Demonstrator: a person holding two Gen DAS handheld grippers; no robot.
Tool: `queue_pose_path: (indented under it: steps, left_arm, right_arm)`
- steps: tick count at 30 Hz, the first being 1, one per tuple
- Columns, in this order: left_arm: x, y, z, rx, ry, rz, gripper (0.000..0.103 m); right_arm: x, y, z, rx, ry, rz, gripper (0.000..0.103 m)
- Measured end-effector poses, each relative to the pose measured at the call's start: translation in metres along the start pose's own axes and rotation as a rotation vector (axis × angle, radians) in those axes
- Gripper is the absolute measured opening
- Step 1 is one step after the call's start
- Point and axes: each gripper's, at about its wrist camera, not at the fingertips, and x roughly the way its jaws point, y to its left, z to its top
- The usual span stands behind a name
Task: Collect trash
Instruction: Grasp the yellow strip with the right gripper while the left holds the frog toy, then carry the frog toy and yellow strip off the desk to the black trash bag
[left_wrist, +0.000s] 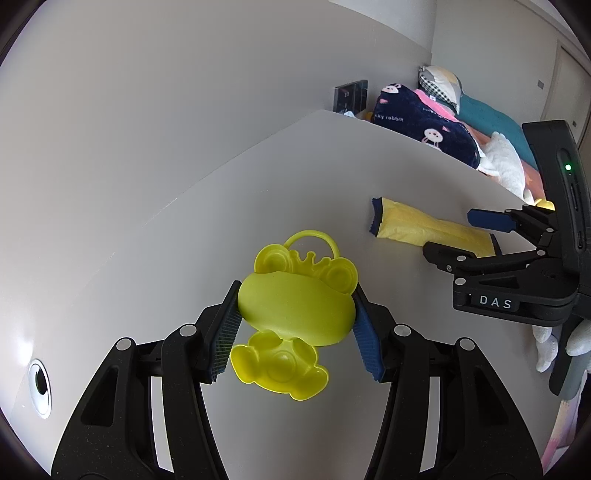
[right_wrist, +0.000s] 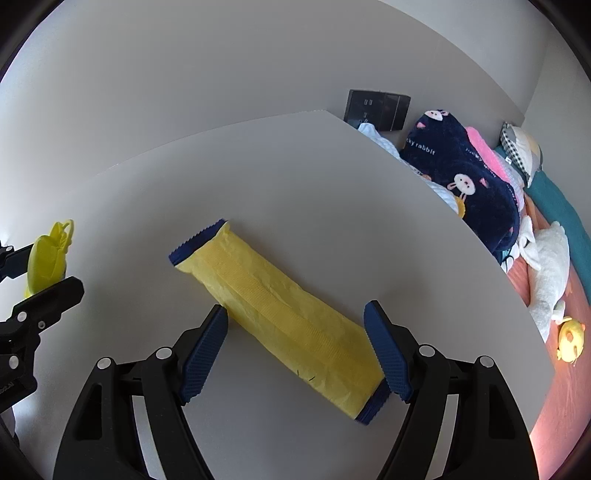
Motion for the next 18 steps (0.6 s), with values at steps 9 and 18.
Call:
queue_pose_path:
  steps: [9,18]
  left_arm:
    - [-0.001,0.006,0.000,-0.040,0.000,-0.008,0.055]
    - [-0.006,-0.001,-0.004,-0.046,-0.002,-0.040,0.055]
  right_arm:
    - [-0.003,-0.015,0.001,0.122,0.018,0.063,0.029]
    - [-0.023,-0.021,-0.013,0.174,-0.004,0.001,0.019]
